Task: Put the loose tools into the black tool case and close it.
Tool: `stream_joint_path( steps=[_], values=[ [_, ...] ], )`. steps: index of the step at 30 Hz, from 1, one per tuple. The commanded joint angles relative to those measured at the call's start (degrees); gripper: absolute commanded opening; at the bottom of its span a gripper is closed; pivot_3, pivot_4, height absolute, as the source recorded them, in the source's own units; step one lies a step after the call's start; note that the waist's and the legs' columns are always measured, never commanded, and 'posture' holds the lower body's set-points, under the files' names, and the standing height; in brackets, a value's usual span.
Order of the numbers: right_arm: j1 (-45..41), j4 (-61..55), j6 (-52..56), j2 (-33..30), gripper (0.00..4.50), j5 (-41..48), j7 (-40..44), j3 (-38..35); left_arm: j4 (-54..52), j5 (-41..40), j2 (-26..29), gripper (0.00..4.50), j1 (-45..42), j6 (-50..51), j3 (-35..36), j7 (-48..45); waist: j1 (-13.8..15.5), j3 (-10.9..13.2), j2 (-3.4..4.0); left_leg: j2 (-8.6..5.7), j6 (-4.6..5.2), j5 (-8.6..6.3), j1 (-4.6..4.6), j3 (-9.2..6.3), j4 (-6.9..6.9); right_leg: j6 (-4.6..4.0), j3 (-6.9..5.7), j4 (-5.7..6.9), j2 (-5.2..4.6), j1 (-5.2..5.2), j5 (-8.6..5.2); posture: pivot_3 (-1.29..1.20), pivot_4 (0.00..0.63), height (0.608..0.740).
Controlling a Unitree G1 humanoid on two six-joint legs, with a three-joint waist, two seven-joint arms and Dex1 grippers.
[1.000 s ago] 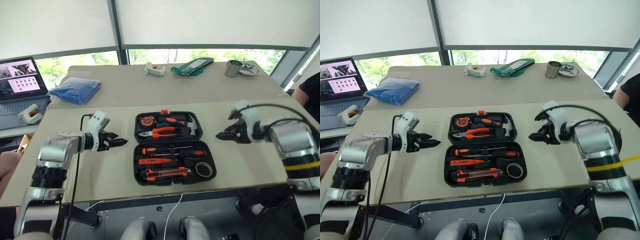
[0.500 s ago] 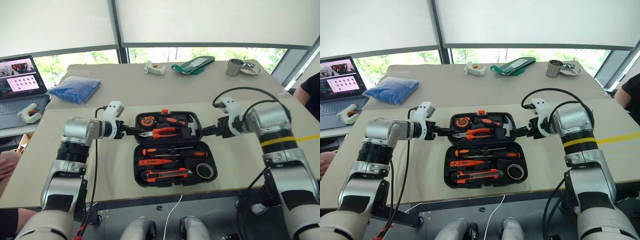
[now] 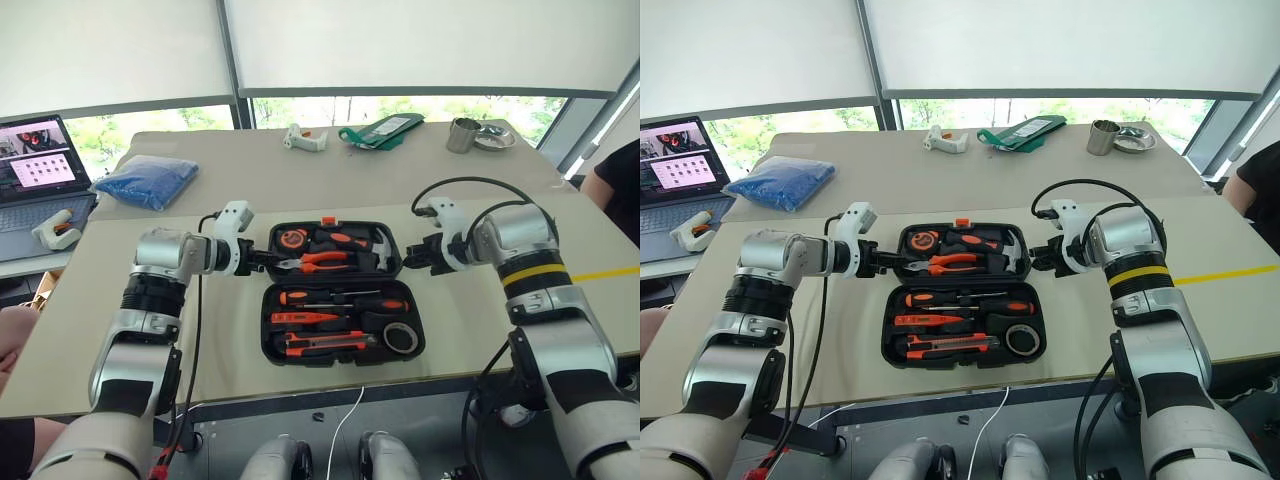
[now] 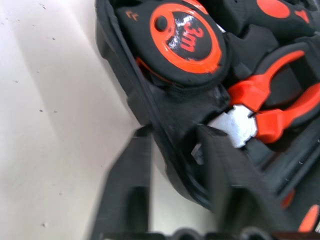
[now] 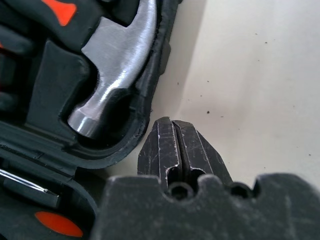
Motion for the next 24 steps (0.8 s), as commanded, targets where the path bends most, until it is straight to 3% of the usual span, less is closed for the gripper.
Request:
stream_joint_path(
  steps=[1, 10, 18, 21, 24],
  values=[
    [-1.09, -3.62, -2.30, -3.41, 0.62, -1.08, 2.98, 2.32, -0.84, -0.48, 0.75, 1.28, -0.68, 0.39, 1.04, 0.31, 0.04, 0.00, 0.00, 0.00, 0.00, 0.00, 0.00, 0.00, 0.00, 0.00, 0.01, 0.01, 0.00, -0.01, 0.00, 0.00, 0.150, 0.740],
    [-3.29, -2.82, 2.27, -3.27, 3.60, 0.97, 2.90, 0.30, -1.87, -0.78, 0.59, 1.28, 0.00, 0.94, 1.21, 0.22, 0.01, 0.00, 0.00, 0.02, 0.00, 0.00, -0.01, 0.00, -0.03, -0.03, 0.02, 0.02, -0.06, -0.05, 0.02, 0.00, 0.150, 0.740],
    [-3.07, 2.28, 1.12, 0.61, 3.60, 0.06, 0.09, 0.84, -2.90, -1.22, 0.08, 1.28, 1.25, 0.89, 0.90, 0.71, 0.08, 0.00, 0.00, 0.02, 0.00, 0.00, -0.02, -0.01, -0.08, -0.05, 0.01, 0.00, -0.04, -0.06, 0.03, 0.00, 0.150, 0.740],
    [-2.20, 2.75, 0.66, 1.21, 2.89, -1.06, -0.04, 3.02, -3.16, -1.24, 0.05, 1.28, 1.70, 0.69, 0.81, 0.93, 0.01, 0.00, 0.00, 0.01, 0.00, -0.01, -0.02, 0.00, -0.09, -0.05, 0.01, -0.01, -0.03, -0.04, 0.03, 0.00, 0.150, 0.740],
    [-2.88, 4.40, 0.26, 1.99, 1.85, -1.03, -2.20, 0.98, -3.29, -1.21, 0.22, 1.28, 1.58, 0.18, 1.17, 1.22, 0.01, 0.00, 0.00, 0.01, 0.00, 0.00, 0.01, -0.01, -0.09, -0.05, 0.00, 0.01, 0.00, -0.03, 0.03, 0.00, 0.150, 0.740]
  ],
)
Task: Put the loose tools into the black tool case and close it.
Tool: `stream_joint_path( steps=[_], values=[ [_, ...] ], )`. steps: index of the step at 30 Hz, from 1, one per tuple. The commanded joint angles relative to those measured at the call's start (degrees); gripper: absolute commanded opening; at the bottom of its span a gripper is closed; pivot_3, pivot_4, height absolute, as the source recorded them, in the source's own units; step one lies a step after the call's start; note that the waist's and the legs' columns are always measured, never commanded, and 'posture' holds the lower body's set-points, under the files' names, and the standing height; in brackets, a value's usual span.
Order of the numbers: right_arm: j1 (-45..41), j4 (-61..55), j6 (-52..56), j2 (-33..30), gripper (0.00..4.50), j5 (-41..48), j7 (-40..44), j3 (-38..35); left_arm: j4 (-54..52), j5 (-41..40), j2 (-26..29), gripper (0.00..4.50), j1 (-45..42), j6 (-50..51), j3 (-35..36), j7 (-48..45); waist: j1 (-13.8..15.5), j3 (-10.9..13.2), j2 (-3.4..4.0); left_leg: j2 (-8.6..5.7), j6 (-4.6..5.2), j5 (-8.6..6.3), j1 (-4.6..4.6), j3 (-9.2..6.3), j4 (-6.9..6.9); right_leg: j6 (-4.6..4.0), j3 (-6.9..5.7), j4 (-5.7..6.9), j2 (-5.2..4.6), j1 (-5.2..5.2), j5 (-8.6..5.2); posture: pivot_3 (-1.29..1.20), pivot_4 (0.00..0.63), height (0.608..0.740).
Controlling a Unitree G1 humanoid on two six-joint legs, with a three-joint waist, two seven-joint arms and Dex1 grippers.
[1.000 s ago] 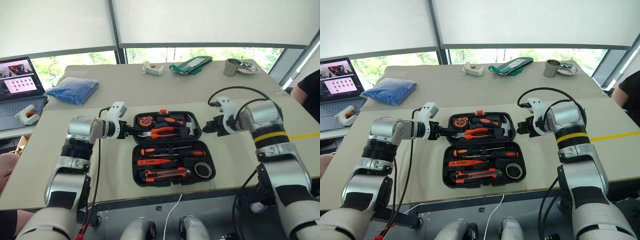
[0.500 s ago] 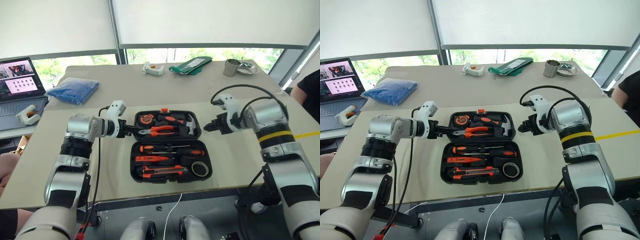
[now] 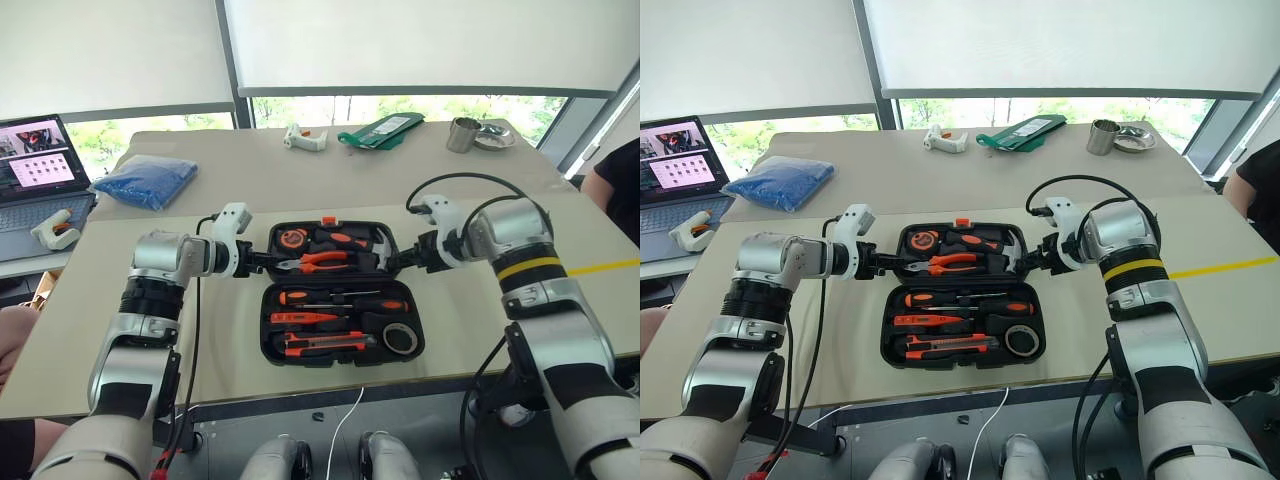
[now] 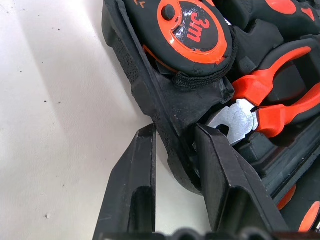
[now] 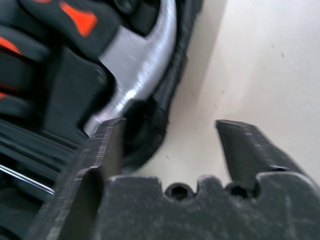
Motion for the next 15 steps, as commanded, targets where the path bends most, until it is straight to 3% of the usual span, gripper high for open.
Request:
stream_joint_path(
  steps=[1, 5, 9, 15],
  values=[
    [-1.09, 2.18, -0.68, 0.18, 1.55, -0.82, -2.31, -1.85, -1.47, -0.31, 0.26, 1.28, 0.28, -0.93, 0.76, 0.35, 0.06, 0.00, 0.00, 0.00, 0.00, 0.00, 0.00, -0.01, 0.00, 0.00, 0.00, 0.01, 0.00, 0.00, 0.00, 0.00, 0.150, 0.740],
    [-1.83, 3.63, -0.76, 0.22, 0.11, -0.36, -3.45, -3.89, -2.11, -0.84, 0.11, 1.28, 0.78, -1.35, 2.38, 1.52, 0.14, 0.00, 0.00, -0.02, 0.00, 0.00, 0.01, 0.00, 0.01, 0.00, 0.00, -0.01, -0.01, 0.03, 0.00, 0.00, 0.150, 0.740],
    [-0.90, 1.15, -8.76, 2.30, 0.02, 3.03, -5.81, -11.69, -4.44, -3.03, -1.53, 1.28, 3.11, -6.60, 6.80, 2.53, 0.04, 0.00, 0.00, -0.02, -0.01, 0.00, 0.02, -0.01, 0.00, -0.01, 0.02, 0.00, -0.02, 0.01, 0.01, 0.00, 0.150, 0.740],
    [10.14, -17.89, -33.29, 3.94, 0.02, 4.24, -5.67, -16.17, -12.93, -6.73, -3.56, 1.28, 13.15, -31.05, 13.04, -6.53, -0.11, 0.06, 0.02, -0.03, -0.10, 0.06, -0.02, 0.06, -0.13, -0.06, 0.05, -0.03, -0.01, -0.12, 0.06, 0.00, 0.150, 0.740]
  ],
)
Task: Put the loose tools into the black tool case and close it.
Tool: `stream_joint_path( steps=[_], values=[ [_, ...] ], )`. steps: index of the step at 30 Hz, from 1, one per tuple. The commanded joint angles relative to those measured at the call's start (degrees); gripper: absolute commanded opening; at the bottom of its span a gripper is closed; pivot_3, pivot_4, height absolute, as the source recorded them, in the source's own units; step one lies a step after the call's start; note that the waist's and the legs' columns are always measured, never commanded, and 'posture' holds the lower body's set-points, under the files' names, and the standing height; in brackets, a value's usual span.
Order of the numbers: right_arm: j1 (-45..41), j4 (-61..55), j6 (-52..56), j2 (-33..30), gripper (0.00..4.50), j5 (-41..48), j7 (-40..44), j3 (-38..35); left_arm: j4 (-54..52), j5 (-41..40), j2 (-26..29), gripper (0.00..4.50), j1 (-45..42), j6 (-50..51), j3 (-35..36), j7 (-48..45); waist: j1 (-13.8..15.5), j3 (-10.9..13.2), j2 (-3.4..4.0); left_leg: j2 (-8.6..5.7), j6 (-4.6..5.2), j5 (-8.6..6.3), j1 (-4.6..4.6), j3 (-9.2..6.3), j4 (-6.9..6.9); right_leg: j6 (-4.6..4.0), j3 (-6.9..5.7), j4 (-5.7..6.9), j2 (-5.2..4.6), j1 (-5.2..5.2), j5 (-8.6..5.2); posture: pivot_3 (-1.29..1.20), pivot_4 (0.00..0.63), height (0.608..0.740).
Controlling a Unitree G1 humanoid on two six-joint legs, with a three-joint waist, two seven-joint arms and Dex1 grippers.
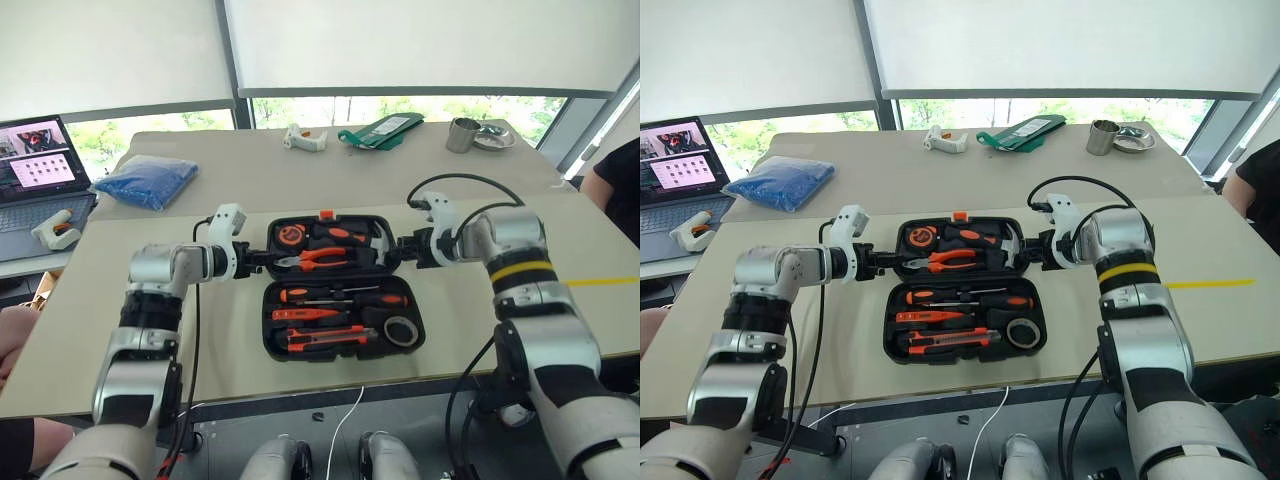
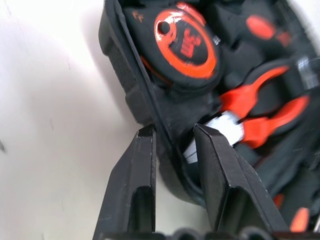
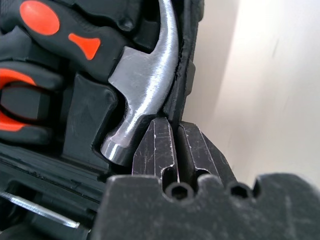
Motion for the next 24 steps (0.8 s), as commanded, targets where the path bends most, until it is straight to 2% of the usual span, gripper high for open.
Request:
stream_joint_path(
  steps=[1, 4, 8, 13, 17, 19, 20, 24],
  values=[
    [5.21, -17.31, -16.76, -1.10, 0.02, 0.54, 2.29, -1.58, -6.39, -1.38, 0.61, 1.28, 4.15, -19.12, 1.61, -8.39, -0.07, 0.02, -0.01, 0.00, 0.00, 0.00, -0.01, 0.02, -0.09, 0.00, -0.01, -0.03, 0.02, -0.02, 0.00, 0.00, 0.150, 0.740],
    [15.04, -24.68, -32.96, -5.50, 0.02, -5.26, 6.14, 3.40, -7.84, -0.76, -0.52, 1.28, 8.75, -32.21, 2.73, -10.39, 0.34, 0.03, 0.00, -0.04, -0.01, 0.01, 0.00, 0.03, -0.38, -0.01, -0.08, -0.11, 0.08, -0.05, -0.01, 0.00, 0.150, 0.740],
    [25.98, -25.91, -51.12, -8.78, 0.02, -9.58, 5.27, 3.83, -8.66, 1.24, -0.66, 1.28, 16.36, -46.61, 2.85, -12.27, 0.30, 0.03, 0.00, -0.16, 0.00, 0.01, 0.09, 0.04, -0.48, 0.12, -0.11, -0.21, 0.07, 0.15, -0.10, 0.00, 0.150, 0.740],
    [34.59, -17.78, -79.72, -13.03, 0.02, -17.07, 2.02, 4.91, -4.68, 7.30, -0.04, 1.28, 24.38, -69.31, 0.02, -15.26, 0.17, 0.03, -0.01, -0.15, 0.00, 0.00, 0.53, 0.28, -0.58, 0.13, 0.05, -0.45, -0.04, 0.38, -0.19, 0.00, 0.150, 0.740],
    [34.59, -9.02, -98.11, -17.49, 0.02, -29.55, -6.30, 7.74, -3.75, 5.40, 0.93, 1.28, 28.19, -72.47, -2.24, -20.04, 0.37, 0.03, -0.02, -0.07, -0.03, 0.02, 0.69, 0.30, -0.62, 0.41, 0.08, -0.42, -0.16, 0.48, -0.40, 0.00, 0.150, 0.740],
    [34.27, -6.92, -103.09, -18.43, 0.77, -33.14, -9.46, 8.65, -3.60, 4.97, 2.08, 1.78, 29.34, -72.62, -2.49, -21.45, 0.41, 0.03, -0.03, -0.04, -0.06, 0.05, 0.87, 0.32, -0.61, 0.41, 0.07, -0.33, -0.32, 0.58, -0.43, 0.00, 0.150, 0.740],
    [34.73, -5.96, -103.88, -18.73, 0.92, -31.96, -8.35, 9.43, -4.11, 4.05, 2.93, 1.91, 29.86, -71.29, -1.98, -21.51, 0.38, 0.02, -0.05, 0.00, -0.03, 0.03, 0.95, 0.33, -0.60, 0.35, 0.09, -0.27, -0.45, 0.59, -0.47, 0.00, 0.150, 0.740],
    [36.30, -4.16, -104.25, -20.23, 2.31, -30.15, -9.76, 8.36, -4.10, 1.97, 7.76, 3.47, 30.32, -66.46, 0.54, -21.73, 0.22, 0.03, -0.20, 0.50, 0.13, -0.04, 0.95, 0.34, -0.32, 0.28, 0.06, -0.15, -0.22, 0.74, -0.51, 0.00, 0.150, 0.740]
  ],
)
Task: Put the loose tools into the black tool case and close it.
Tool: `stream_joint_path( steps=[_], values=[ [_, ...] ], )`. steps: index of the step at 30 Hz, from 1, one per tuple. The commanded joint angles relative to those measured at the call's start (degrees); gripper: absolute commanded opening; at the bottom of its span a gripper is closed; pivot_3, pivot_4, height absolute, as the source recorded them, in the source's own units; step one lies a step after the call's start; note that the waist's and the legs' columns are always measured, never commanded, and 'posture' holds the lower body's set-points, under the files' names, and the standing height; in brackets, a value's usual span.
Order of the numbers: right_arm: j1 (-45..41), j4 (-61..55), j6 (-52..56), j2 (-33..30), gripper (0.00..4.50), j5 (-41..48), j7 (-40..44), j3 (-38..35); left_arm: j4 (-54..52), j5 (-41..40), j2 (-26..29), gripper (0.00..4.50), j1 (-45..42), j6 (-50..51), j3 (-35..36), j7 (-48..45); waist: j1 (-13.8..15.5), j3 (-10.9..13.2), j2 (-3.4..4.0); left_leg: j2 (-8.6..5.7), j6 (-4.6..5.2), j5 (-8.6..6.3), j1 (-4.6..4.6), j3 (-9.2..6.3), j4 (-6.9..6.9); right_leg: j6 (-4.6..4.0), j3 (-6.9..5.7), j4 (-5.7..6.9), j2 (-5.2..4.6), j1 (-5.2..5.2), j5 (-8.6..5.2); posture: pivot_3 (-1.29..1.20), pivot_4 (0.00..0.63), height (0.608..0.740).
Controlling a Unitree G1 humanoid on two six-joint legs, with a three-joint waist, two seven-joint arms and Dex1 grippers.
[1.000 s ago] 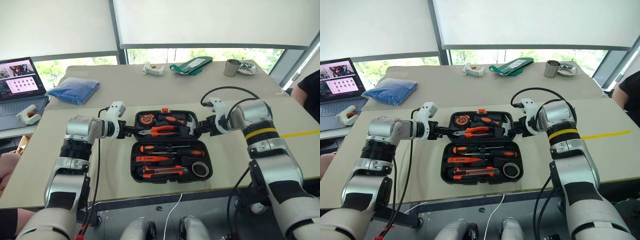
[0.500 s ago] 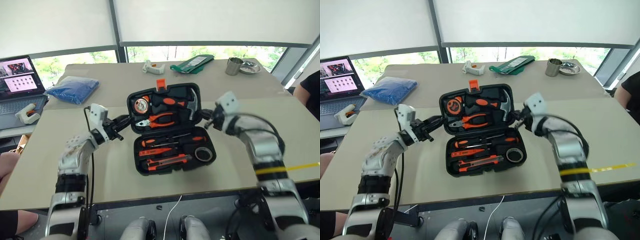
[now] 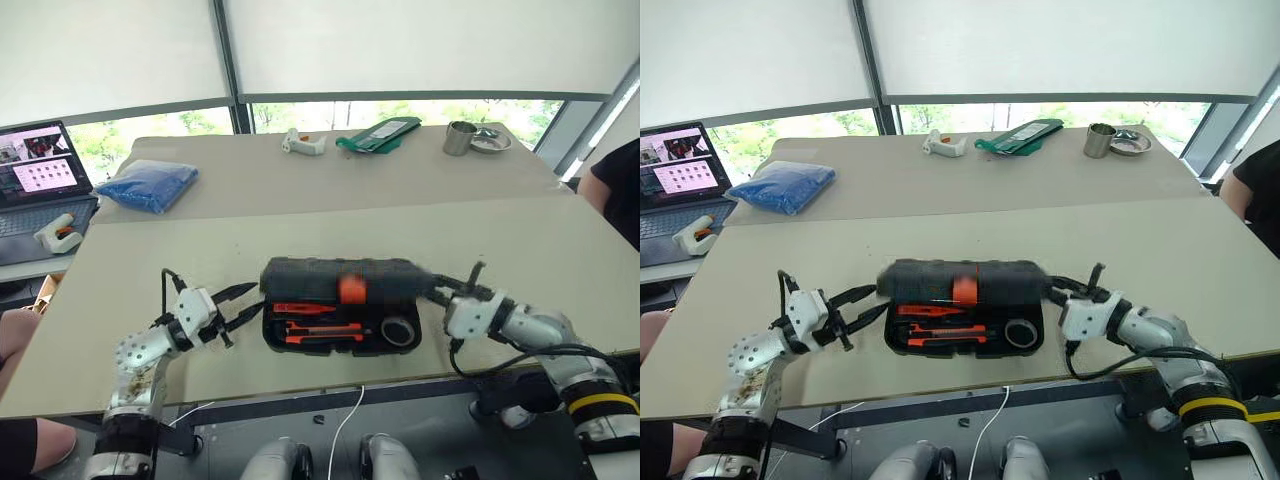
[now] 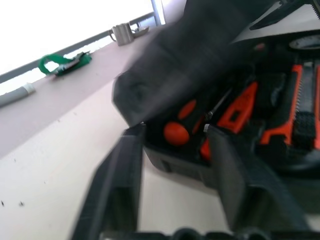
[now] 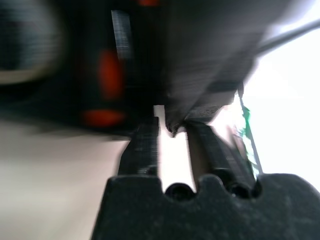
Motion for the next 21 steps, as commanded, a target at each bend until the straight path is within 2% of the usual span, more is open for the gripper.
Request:
stream_joint_path(
  steps=[1, 2, 3, 6, 7, 8, 9, 11, 14, 15, 18, 20, 21],
  values=[
    [1.87, 0.48, -0.07, -2.13, 2.67, 2.13, 0.00, -0.81, -0.93, -2.31, 4.91, 3.86, -1.20, 3.80, 3.29, 0.59, -0.05, 0.03, -0.11, 0.16, 0.01, -0.02, 0.01, -0.01, 0.08, -0.03, -0.03, -0.02, 0.08, 0.08, -0.01, 0.00, 0.150, 0.740],
    [3.04, -0.26, 0.82, -3.23, 2.99, 3.90, 0.32, -1.99, 0.32, -1.82, 6.77, 4.21, -1.65, 5.04, 3.66, 0.78, 0.00, 0.04, -0.16, 0.27, 0.00, -0.03, 0.00, -0.04, 0.14, -0.07, -0.07, -0.02, 0.16, 0.08, -0.04, 0.00, 0.150, 0.740],
    [5.09, -1.74, 3.31, -4.74, 3.03, 7.73, 2.62, -3.08, 1.86, -1.56, 8.42, 4.42, -2.54, 6.14, 3.85, 0.72, 0.09, 0.04, -0.16, 0.32, -0.02, -0.03, 0.00, -0.08, 0.15, -0.16, -0.12, 0.00, 0.17, 0.09, -0.09, 0.00, 0.150, 0.740],
    [12.16, -8.44, 13.38, -7.56, 3.03, 22.50, 10.78, -5.78, 4.29, -2.26, 10.38, 4.42, -5.88, 9.75, 3.66, 0.39, 0.91, 0.06, -0.10, 0.32, 0.03, -0.07, 0.00, -0.10, 0.14, -0.30, -0.13, 0.02, 0.13, 0.07, -0.17, 0.00, 0.150, 0.740],
    [15.12, -12.12, 17.96, -8.30, 2.49, 28.23, 14.05, -6.50, 4.79, -2.22, 10.49, 4.50, -7.21, 10.71, 3.27, 0.31, 1.14, 0.06, -0.10, 0.30, 0.31, -0.23, -0.03, -0.11, 0.15, -0.31, -0.13, 0.01, 0.10, 0.10, -0.18, 0.00, 0.150, 0.740],
    [19.10, -17.29, 23.72, -9.88, 2.22, 34.85, 18.53, -6.88, 5.33, -1.84, 10.41, 4.50, -9.10, 11.95, 2.52, 0.26, 1.36, 0.07, -0.09, 0.31, 0.53, -0.37, 0.00, -0.15, 0.21, -0.30, -0.14, -0.03, 0.11, 0.19, -0.17, 0.00, 0.150, 0.740],
    [22.68, -22.13, 28.94, -11.57, 1.85, 39.55, 21.98, -7.16, 5.99, -1.05, 10.38, 4.23, -10.87, 13.03, 1.66, 0.40, 1.66, 0.08, -0.08, 0.32, 0.62, -0.44, -0.02, -0.16, 0.34, -0.31, -0.16, -0.02, 0.09, 0.23, -0.17, 0.00, 0.150, 0.740],
    [27.68, -29.23, 32.95, -13.89, 1.30, 42.98, 25.60, -7.74, 6.97, 0.72, 9.51, 3.86, -14.67, 13.70, -0.23, 1.28, 1.97, 0.06, -0.15, 0.31, 0.74, -0.52, -0.01, -0.27, 0.41, -0.29, -0.17, -0.08, 0.08, 0.34, -0.17, 0.00, 0.150, 0.740],
    [30.51, -38.19, 39.12, -13.66, 0.21, 43.73, 26.30, -6.29, 12.21, 4.24, 7.16, 2.67, -22.11, 14.93, -4.38, 1.77, 2.23, 0.07, -0.17, 0.32, 0.80, -0.56, -0.01, -0.25, 0.45, -0.26, -0.18, -0.25, 0.08, 0.43, -0.16, 0.00, 0.150, 0.740],
    [30.51, -40.46, 41.11, -12.87, 0.00, 43.52, 26.24, -5.43, 14.32, 5.60, 6.29, 2.28, -24.48, 15.41, -6.02, 1.42, 2.42, 0.08, -0.18, 0.31, 0.80, -0.56, -0.01, -0.25, 0.47, -0.23, -0.18, -0.26, 0.08, 0.45, -0.15, 0.00, 0.150, 0.740],
    [28.22, -43.62, 45.79, -9.99, 0.00, 40.34, 25.57, -2.18, 20.73, 9.92, 3.77, 1.28, -30.15, 15.13, -10.06, 1.98, 2.35, 0.07, -0.21, 0.33, 0.80, -0.56, -0.01, -0.18, 0.52, 0.01, -0.20, -0.30, 0.10, 0.44, -0.01, 0.00, 0.150, 0.740],
    [25.88, -43.28, 48.80, -8.12, 0.00, 37.03, 24.79, 0.03, 24.71, 11.44, 2.09, 0.38, -33.05, 13.99, -11.64, 1.58, 2.33, 0.08, -0.23, 0.33, 0.82, -0.58, -0.07, -0.15, 0.51, 0.03, -0.24, -0.34, 0.10, 0.36, 0.01, 0.00, 0.150, 0.740],
    [24.69, -42.69, 49.84, -7.38, 0.00, 35.27, 24.55, 0.99, 26.42, 12.01, 1.46, 0.17, -34.10, 12.48, -12.11, 1.34, 2.35, 0.08, -0.24, 0.33, 0.85, -0.60, -0.09, -0.15, 0.52, 0.05, -0.25, -0.34, 0.09, 0.35, 0.03, 0.00, 0.150, 0.740]
  ],
)
